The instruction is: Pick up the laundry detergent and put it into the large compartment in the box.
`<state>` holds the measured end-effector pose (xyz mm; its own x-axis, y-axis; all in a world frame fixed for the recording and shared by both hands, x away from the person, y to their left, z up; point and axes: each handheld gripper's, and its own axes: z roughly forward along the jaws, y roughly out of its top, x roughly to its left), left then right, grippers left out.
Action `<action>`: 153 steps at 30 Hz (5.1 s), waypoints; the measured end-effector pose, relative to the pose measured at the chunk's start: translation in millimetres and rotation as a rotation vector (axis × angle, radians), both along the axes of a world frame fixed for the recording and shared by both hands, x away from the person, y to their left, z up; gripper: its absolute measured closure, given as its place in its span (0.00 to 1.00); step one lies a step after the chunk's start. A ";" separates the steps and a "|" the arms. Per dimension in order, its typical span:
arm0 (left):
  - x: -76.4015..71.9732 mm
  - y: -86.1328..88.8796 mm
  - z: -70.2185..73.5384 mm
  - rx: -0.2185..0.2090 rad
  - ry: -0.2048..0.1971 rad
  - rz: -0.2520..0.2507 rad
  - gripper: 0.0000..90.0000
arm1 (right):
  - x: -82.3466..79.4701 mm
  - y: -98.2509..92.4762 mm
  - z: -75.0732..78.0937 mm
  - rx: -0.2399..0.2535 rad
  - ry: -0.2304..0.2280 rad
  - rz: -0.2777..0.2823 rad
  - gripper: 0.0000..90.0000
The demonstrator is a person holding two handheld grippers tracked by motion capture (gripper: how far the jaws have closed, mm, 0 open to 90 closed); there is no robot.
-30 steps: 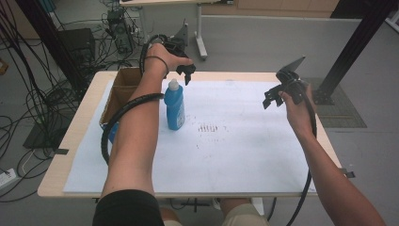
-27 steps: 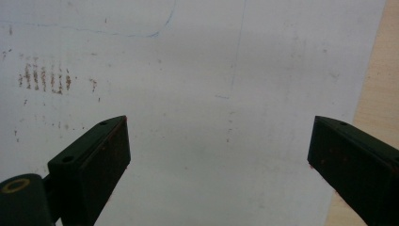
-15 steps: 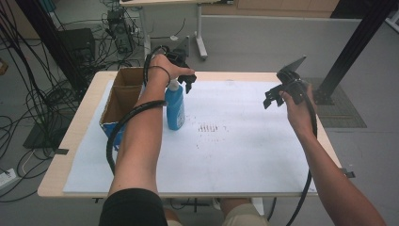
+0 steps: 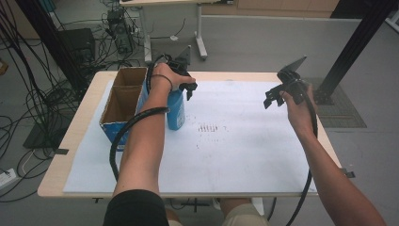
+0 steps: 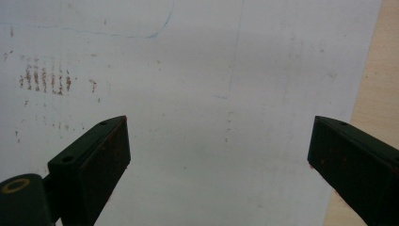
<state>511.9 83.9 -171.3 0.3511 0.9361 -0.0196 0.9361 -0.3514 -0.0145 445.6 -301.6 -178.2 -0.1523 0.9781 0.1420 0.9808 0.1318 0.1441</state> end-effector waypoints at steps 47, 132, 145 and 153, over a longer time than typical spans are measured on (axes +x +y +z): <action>-8.0 -2.1 -0.8 0.003 -0.038 -0.013 0.07 | 1.5 0.4 -2.2 0.001 0.007 0.003 0.07; -13.3 -5.3 -3.0 0.019 -0.063 -0.004 0.24 | 1.3 7.1 -3.2 -0.011 0.003 0.016 0.07; -13.0 -4.0 -5.8 0.027 -0.052 0.002 0.37 | 0.9 7.6 -3.0 -0.016 -0.002 0.005 0.07; -13.2 -1.0 -4.5 0.018 -0.051 0.005 0.41 | 1.1 4.4 -2.9 -0.009 -0.001 -0.002 0.07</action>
